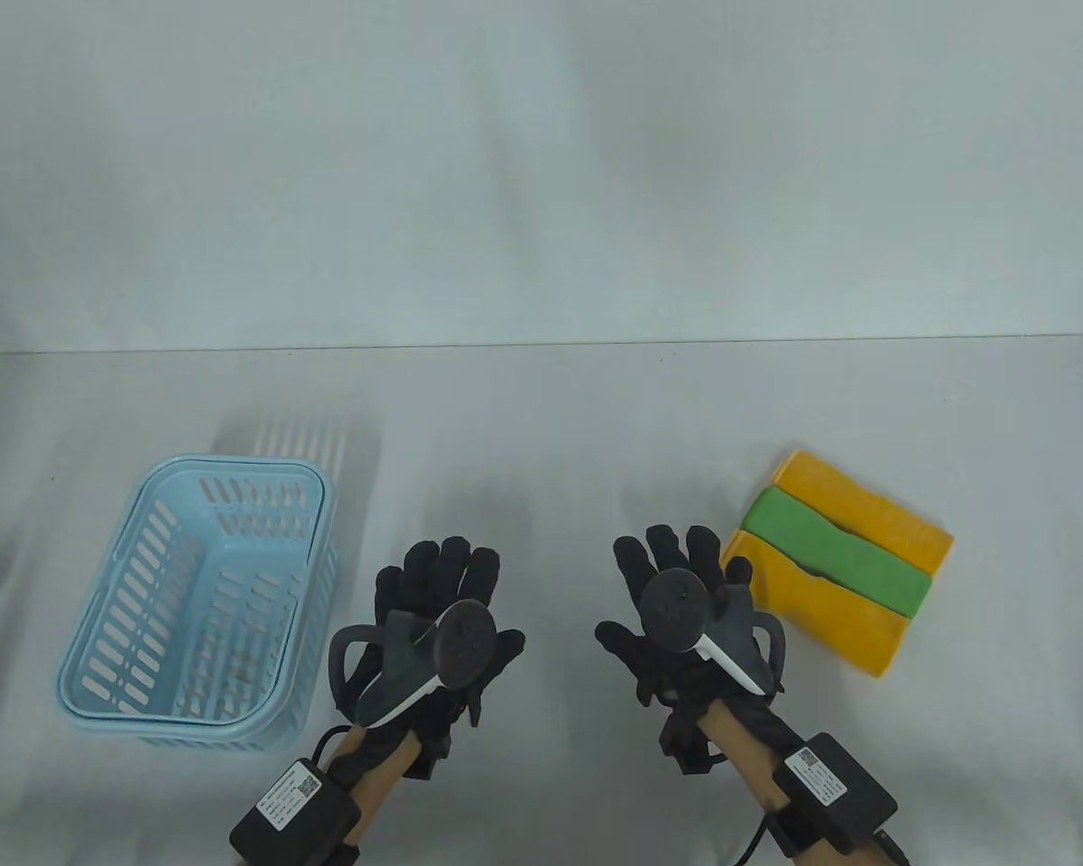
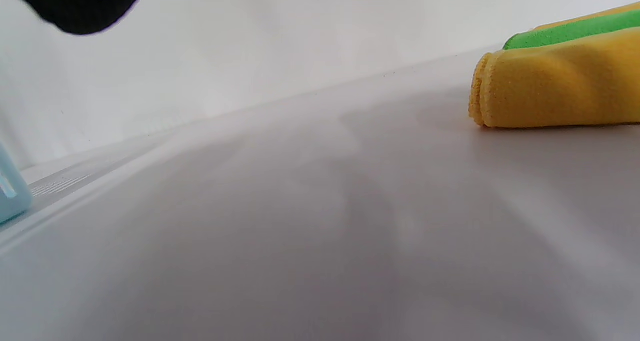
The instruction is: Roll square towel into towel roll
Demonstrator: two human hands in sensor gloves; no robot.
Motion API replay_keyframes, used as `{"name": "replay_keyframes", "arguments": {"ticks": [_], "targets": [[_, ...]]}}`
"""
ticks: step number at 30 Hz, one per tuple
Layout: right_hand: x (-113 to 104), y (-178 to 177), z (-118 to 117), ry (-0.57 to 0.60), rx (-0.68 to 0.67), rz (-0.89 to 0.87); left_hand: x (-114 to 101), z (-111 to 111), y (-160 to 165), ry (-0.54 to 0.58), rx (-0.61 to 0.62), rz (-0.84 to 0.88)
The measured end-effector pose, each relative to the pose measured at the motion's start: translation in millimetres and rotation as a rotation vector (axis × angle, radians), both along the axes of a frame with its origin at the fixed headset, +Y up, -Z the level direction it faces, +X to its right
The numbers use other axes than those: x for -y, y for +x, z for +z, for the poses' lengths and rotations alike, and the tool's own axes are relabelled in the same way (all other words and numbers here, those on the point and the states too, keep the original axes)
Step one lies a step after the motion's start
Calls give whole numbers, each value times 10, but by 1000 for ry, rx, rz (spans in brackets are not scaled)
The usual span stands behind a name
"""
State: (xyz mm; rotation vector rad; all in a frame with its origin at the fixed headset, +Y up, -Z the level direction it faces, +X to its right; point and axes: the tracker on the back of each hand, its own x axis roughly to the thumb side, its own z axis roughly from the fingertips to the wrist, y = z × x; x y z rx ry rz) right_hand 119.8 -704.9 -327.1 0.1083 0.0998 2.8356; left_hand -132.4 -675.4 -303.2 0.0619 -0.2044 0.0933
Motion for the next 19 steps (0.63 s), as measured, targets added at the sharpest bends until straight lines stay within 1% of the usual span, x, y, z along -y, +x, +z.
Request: {"name": "replay_keyframes", "arguments": {"ticks": [9,15,19], "targets": [[-33,-60,6,4,-42,-10,-15,-36,20,7,8,-11],[-33,-22,5,6,-29,-20,-22,-69,22,7,10,-20],[-36,-64,25,12,-35,6,-34,-39,-12,6,3,-19]]}}
